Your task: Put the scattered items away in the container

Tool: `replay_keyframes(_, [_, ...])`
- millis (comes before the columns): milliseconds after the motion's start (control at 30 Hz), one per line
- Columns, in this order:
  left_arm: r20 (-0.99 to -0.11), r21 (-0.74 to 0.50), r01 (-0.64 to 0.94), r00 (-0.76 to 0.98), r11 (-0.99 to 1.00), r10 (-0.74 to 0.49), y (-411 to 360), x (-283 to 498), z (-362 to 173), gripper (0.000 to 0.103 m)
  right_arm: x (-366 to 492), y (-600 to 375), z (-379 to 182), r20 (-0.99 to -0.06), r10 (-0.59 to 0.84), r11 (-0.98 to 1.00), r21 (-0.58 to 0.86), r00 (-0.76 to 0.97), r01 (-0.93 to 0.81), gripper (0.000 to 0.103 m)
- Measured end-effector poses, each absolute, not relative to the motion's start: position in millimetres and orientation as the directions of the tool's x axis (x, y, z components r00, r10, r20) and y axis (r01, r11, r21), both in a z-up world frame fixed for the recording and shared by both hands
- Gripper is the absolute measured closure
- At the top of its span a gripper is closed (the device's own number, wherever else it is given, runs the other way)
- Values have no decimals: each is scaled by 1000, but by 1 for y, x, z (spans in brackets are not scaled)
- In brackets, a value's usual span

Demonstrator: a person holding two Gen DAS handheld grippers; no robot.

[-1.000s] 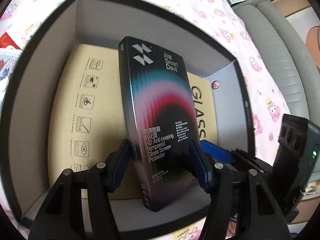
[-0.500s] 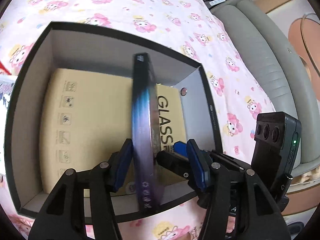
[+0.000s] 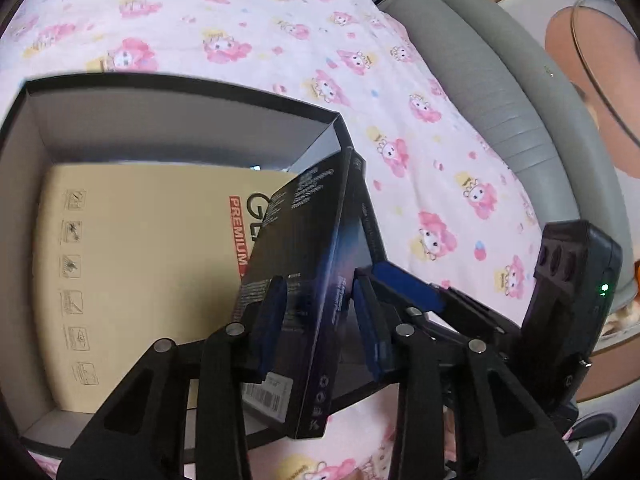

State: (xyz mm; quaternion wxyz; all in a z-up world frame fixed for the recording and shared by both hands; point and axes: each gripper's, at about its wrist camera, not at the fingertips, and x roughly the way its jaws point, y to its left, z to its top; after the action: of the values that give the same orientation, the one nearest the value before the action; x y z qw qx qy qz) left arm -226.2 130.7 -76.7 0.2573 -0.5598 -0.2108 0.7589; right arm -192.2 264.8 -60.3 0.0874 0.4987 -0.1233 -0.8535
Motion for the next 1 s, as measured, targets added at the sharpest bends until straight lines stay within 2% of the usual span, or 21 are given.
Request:
replay_keyframes(33, [-733, -628, -141, -224, -765, 643, 131, -229, -81, 69, -193, 265, -61, -823, -293, -946, 323, -486, 23, 70])
replay_keyframes(167, [-729, -650, -109, -188, -752, 658, 127, -228, -94, 58, -186, 283, -58, -795, -330, -925, 381, -509, 6, 70])
replay_keyframes(333, [-710, -683, -96, -144, -724, 689, 122, -226, -102, 56, -182, 289, -55, -771, -362, -913, 407, -524, 31, 69])
replay_keyframes(433, [-708, -697, -56, -102, -715, 699, 127, -227, -114, 50, -183, 294, -52, -761, -367, -909, 415, -534, 34, 69])
replay_keyframes(600, [-729, -663, -64, -170, -746, 663, 124, -220, -103, 51, -183, 308, -49, -749, -382, -900, 435, -542, 33, 69])
replay_keyframes(733, [-770, -612, -8, -224, -791, 598, 109, -220, -102, 53, -185, 300, -57, -738, -477, -859, 507, -477, 75, 69])
replay_keyframes(833, [-773, -603, -24, -229, -797, 592, 114, -216, -99, 58, -185, 286, -56, -722, -522, -839, 532, -454, 120, 69])
replay_keyframes(900, [-780, -586, -54, -232, -809, 581, 123, -211, -95, 66, -185, 281, -55, -731, -497, -855, 504, -466, 122, 69])
replay_keyframes(1000, [-790, -548, -113, -255, -829, 558, 140, -205, -82, 70, -184, 286, -51, -742, -445, -882, 461, -501, 101, 69])
